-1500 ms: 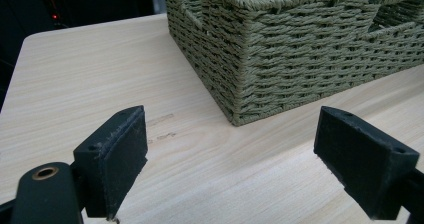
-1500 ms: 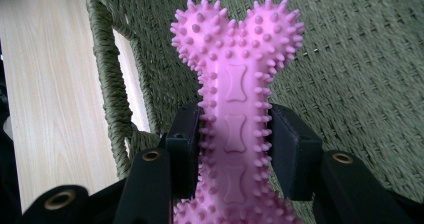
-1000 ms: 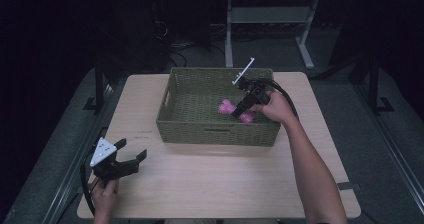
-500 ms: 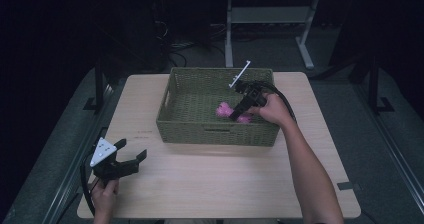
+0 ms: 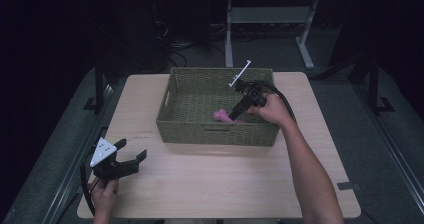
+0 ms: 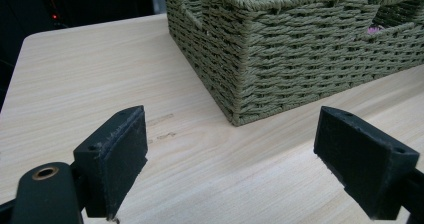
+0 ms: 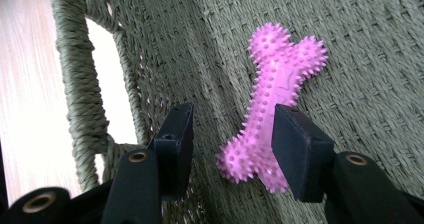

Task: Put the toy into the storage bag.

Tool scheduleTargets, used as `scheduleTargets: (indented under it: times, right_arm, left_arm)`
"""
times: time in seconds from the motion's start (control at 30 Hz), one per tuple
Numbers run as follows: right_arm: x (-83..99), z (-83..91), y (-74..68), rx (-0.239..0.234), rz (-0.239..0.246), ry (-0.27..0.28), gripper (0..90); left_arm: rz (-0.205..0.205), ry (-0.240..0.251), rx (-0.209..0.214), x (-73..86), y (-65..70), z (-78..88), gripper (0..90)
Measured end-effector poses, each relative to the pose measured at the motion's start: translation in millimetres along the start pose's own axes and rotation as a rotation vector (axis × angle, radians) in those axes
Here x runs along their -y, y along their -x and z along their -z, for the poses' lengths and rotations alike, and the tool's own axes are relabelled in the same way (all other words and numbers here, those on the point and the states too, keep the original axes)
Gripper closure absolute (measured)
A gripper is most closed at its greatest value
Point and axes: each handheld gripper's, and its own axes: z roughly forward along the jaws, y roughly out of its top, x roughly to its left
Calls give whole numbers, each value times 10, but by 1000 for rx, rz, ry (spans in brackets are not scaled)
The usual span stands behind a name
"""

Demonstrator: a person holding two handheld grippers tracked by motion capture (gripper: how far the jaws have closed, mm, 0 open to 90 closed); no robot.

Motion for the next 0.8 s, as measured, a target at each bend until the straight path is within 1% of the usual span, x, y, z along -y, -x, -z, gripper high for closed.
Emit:
scheduleTargets:
  times: [0.13,0.2,0.27,0.33,0.4,0.5,0.8]
  right_arm:
    - [8,40,-22,12,6,8,484]
    - [24,60,-28,16,7,22,473]
    - [53,79,-32,25,0,27,462]
    - [82,90,-30,31,-5,34,454]
    - [118,108,-29,36,-8,39,447]
    - [152,145,-33,41,-18,46,432]
    - [191,278,-95,70,-13,61,397]
  left_arm:
    - [3,2,0,-1,3,-3,133]
    - [-4,-8,3,-1,4,-11,133]
    - [-3,-2,0,-3,12,-12,133]
    - [-3,-1,10,-3,14,-10,133]
    - [-6,-3,1,-3,17,-15,133]
    - [-4,-1,6,-3,17,-15,133]
    - [-5,-3,3,-2,16,-15,133]
